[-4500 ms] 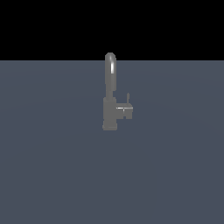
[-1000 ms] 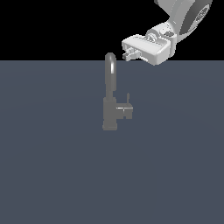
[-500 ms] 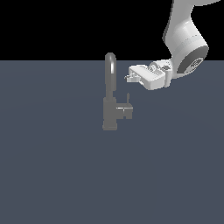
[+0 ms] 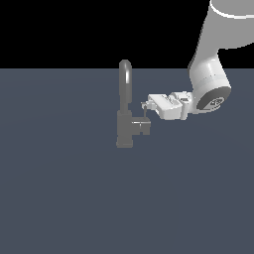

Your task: Turn on the faucet by rotating a designated handle.

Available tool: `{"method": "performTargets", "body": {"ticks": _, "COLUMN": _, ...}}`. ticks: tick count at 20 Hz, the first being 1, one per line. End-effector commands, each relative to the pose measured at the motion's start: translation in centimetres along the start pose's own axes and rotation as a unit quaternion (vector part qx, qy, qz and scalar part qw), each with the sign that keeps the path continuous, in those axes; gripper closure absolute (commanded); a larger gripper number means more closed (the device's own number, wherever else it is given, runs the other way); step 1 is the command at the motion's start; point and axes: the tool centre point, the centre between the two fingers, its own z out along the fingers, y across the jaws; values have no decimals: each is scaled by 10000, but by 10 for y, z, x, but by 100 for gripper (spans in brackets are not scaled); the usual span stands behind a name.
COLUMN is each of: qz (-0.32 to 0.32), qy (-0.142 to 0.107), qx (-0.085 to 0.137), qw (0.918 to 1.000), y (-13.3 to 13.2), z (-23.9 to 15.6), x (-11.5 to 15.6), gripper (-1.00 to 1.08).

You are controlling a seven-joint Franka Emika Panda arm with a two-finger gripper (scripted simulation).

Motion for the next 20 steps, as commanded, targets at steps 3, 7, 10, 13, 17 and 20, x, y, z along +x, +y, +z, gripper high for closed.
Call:
{"method": "performTargets", "body": {"ticks": 3, "qz": 117, "qy": -128, "qx": 131, "qw": 9998, "y": -1, "z": 2, "x": 11, "gripper": 108}}
{"method": "performTargets", "body": {"ticks": 7, "qz": 126, "qy": -139, "qx": 142, "qw": 9997, "y": -1, "z": 2, "x": 12, "gripper": 108}}
{"method": "performTargets", "body": {"ticks": 10, "qz": 126, "qy": -136, "qx": 137, "qw": 9997, "y": 2, "z": 2, "x": 11, "gripper": 108}}
{"method": "performTargets", "body": {"ticks": 13, "qz": 126, "qy": -136, "qx": 137, "qw": 9997, "y": 8, "z": 2, "x": 10, "gripper": 108}}
{"method": "performTargets", "body": {"ticks": 17, "qz": 126, "qy": -136, "qx": 137, "qw": 9997, "y": 17, "z": 3, "x": 7, "gripper": 108}}
{"method": "performTargets", "body": {"ticks": 20, "qz": 124, "qy": -138, "qx": 140, "qw": 9997, "y": 24, "z": 3, "x": 5, "gripper": 108}}
